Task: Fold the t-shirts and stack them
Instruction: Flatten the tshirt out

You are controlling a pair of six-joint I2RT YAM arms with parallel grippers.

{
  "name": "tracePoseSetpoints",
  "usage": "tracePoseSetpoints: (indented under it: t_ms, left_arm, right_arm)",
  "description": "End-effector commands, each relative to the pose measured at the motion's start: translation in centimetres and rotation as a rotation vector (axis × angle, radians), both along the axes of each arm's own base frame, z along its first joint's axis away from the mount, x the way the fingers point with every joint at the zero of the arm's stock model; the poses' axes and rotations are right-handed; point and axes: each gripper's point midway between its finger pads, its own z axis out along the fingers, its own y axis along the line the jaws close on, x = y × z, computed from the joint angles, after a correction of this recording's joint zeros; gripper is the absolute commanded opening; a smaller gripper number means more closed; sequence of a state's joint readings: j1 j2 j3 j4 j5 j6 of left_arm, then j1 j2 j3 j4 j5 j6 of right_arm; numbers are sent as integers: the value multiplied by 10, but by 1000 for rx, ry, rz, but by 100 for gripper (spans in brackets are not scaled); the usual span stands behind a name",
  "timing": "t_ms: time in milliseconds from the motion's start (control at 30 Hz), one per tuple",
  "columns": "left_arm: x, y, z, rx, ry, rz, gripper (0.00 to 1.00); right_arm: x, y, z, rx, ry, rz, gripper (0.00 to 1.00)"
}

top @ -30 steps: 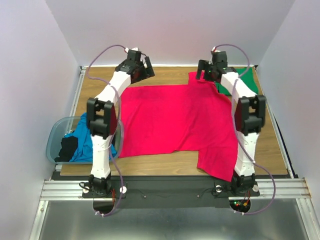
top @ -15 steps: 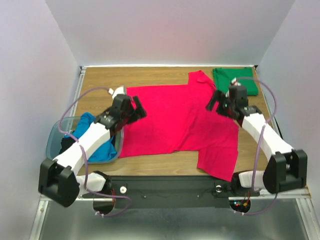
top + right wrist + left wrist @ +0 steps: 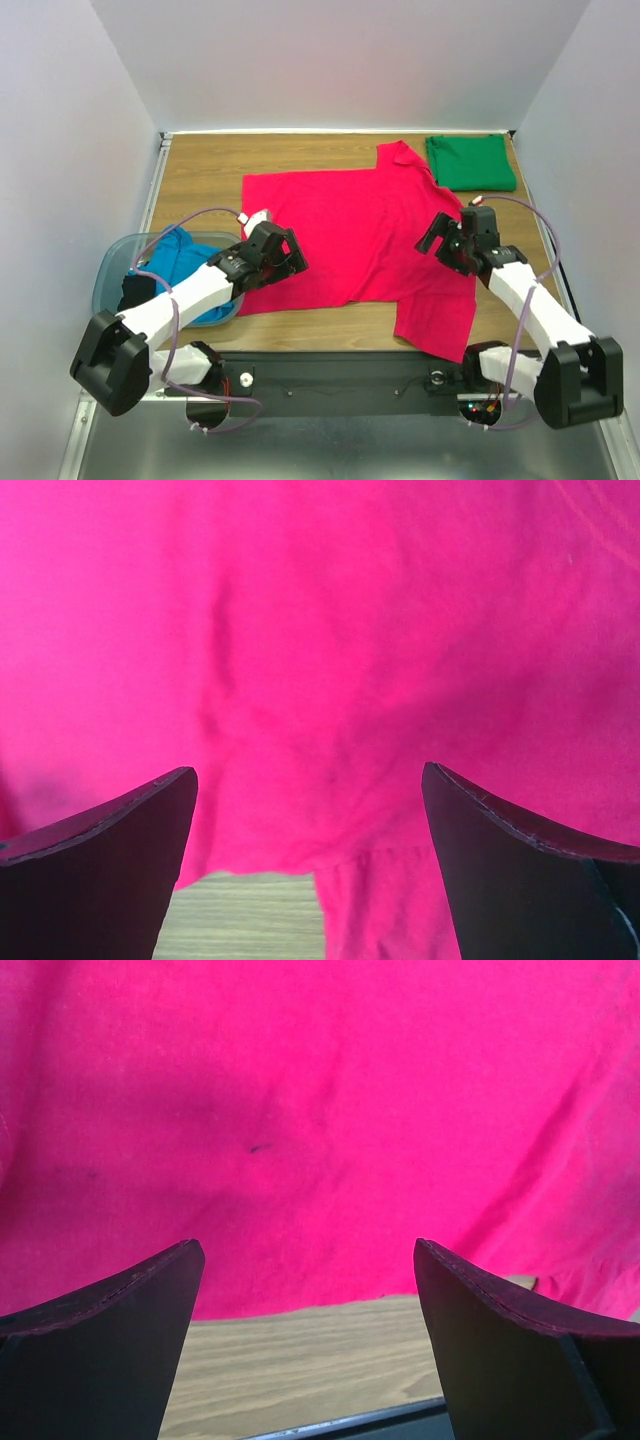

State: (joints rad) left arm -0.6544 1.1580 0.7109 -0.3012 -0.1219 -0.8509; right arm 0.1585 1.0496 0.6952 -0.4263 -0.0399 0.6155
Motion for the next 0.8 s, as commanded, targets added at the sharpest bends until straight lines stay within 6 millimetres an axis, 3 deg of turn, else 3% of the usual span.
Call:
tracePoseSetpoints:
  t_ms: [0, 200, 467, 767]
  left_arm:
    - [9, -2, -1, -3, -20, 34, 98]
    - [16, -3, -4, 18, -18, 49, 98]
    - [17, -9, -18, 36, 23, 27, 99]
    - [11, -10, -23, 25, 55, 23, 98]
  right_arm:
    - [11, -15, -25, -76, 77, -82, 100]
    - [38, -37, -36, -202, 119, -148, 100]
    - [64, -63, -75, -263, 238, -196, 100]
    - [84, -99, -80, -233, 257, -273, 100]
